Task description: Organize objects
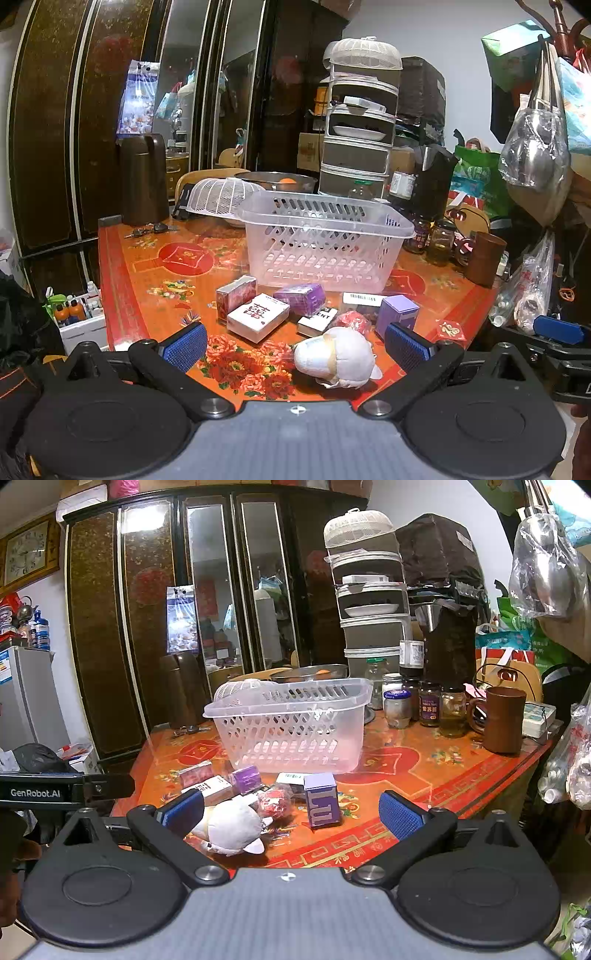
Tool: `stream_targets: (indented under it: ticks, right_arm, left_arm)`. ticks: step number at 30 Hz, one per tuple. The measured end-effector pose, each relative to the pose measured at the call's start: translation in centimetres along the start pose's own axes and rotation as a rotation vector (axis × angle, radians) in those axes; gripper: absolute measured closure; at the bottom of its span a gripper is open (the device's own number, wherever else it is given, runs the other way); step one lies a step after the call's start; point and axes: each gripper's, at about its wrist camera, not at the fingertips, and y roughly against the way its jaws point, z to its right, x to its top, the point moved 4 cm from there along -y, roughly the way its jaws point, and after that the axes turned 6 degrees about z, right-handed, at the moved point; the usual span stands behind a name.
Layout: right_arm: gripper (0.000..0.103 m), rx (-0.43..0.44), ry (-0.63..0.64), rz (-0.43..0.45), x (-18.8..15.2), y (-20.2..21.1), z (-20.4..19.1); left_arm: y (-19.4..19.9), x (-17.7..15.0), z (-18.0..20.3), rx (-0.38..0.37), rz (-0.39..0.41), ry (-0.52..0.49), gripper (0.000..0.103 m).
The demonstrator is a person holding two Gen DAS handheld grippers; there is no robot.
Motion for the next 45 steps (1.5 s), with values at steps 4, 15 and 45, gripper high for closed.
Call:
stream_targets:
  ticks: [4,15,45]
  right_arm:
    - [0.000,-0.008,-0.011,-0.004,0.0,0.0,0.4]
    - [0.000,-0.019,-0.019,0.002,0.2,0.2,1.0]
    - [0.000,-0.028,-0.024,0.001,-0.1,0.1,1.1]
  left_arm:
    - [0.0,0.1,0.3,0.000,0.001,-0.007,0.000]
    - [0.1,0.2,0.5,-0.007,0.003,-0.002,0.000]
    - [0.3,0.0,0.7,-0.009,0.001,-0.005,0.000]
